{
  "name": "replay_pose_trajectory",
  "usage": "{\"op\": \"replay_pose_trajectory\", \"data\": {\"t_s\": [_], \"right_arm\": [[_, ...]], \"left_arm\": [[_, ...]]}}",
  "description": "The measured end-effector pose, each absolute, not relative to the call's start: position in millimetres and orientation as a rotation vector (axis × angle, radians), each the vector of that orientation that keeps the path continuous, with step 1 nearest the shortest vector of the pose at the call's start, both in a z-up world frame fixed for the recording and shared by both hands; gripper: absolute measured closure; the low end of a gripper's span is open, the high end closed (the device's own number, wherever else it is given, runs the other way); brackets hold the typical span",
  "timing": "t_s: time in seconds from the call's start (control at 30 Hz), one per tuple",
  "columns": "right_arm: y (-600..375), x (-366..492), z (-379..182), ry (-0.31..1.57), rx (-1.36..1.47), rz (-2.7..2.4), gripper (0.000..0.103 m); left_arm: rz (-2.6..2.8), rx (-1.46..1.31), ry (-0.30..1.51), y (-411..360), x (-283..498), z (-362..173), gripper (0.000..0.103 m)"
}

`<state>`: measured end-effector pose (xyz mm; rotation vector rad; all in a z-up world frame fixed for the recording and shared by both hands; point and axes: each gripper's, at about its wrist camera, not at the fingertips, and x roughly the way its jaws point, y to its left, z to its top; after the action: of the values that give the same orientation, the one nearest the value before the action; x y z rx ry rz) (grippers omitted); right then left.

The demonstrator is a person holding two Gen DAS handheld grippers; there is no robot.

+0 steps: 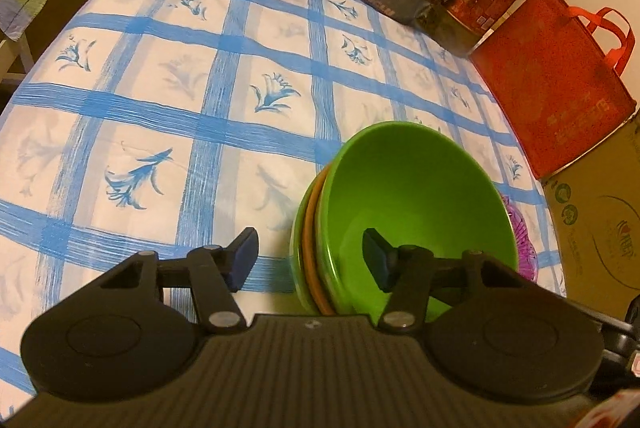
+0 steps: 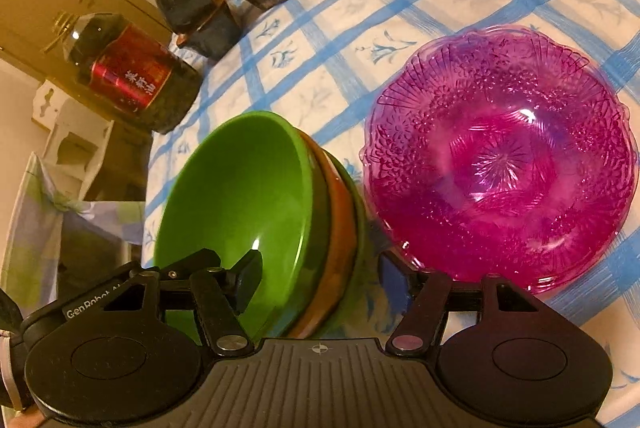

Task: Organize plates and bowls
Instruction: 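Close both grippers on the rim of the bowl stack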

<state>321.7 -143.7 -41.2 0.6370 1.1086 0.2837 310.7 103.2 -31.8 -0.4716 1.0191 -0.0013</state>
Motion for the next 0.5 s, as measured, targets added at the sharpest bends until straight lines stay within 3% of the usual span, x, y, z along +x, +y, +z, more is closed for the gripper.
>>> {"op": "replay_pose_trajectory", "data": {"t_s": [0.5], "right_arm": [[-136, 330, -50, 1.124, 0.582, 0.263, 0.056]], "left_arm": [[-0.029, -0.395, 1.061, 91, 324, -40, 0.071]]}}
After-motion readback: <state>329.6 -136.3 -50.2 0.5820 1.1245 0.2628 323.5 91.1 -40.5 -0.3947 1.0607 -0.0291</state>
